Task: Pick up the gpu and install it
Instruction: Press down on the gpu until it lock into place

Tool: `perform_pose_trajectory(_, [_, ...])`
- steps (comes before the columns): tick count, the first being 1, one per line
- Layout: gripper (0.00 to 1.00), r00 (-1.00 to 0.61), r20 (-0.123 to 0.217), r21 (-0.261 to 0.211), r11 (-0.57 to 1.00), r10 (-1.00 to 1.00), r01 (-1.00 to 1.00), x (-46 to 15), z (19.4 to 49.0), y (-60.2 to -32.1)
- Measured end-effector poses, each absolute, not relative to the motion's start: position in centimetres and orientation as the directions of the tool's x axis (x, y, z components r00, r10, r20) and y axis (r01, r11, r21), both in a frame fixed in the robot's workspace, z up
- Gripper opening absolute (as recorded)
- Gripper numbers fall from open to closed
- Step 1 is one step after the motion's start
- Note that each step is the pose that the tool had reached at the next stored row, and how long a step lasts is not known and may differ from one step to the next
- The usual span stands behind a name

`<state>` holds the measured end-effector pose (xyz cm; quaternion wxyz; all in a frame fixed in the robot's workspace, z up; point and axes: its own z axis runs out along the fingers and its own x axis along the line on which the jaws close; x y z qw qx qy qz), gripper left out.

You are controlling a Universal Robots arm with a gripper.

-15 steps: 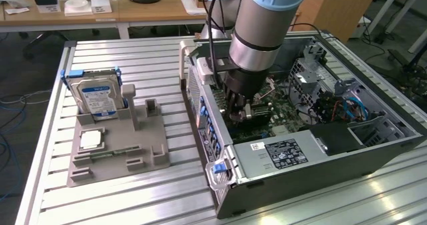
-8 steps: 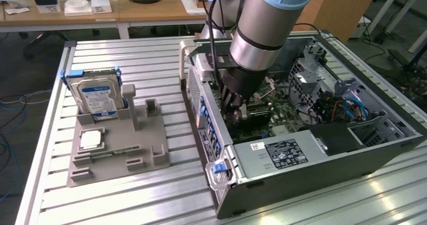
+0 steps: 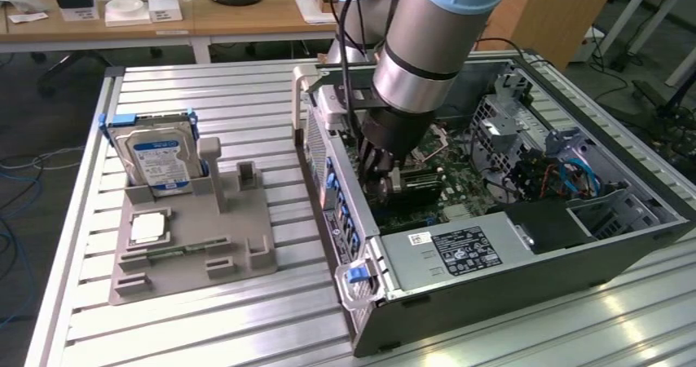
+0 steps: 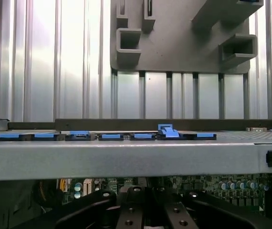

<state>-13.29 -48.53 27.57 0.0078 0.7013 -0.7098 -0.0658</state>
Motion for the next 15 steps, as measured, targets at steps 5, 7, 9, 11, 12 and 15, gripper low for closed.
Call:
perform_pose_trajectory(5, [0.11,-0.016,-0.081,0.104,0.007,-0.997,-0.995,-13.28,27.42,-48.16])
perform_pose_trajectory(7, [0.11,-0.016,-0.081,0.104,0.007,-0.997,-0.995,-13.28,27.3,-48.14])
perform_pose_trajectory(9, [0.11,-0.016,-0.081,0.104,0.008,-0.997,-0.995,-13.25,27.22,-48.21])
perform_pose_trajectory(11, [0.11,-0.016,-0.081,0.104,0.008,-0.997,-0.995,-13.06,27.14,-48.24])
perform_pose_trajectory(12, [0.11,-0.016,-0.081,0.104,0.008,-0.997,-0.995,-12.94,27.12,-48.25])
perform_pose_trajectory(15, [0.11,-0.016,-0.081,0.105,0.008,-0.997,-0.994,-12.88,27.12,-48.43])
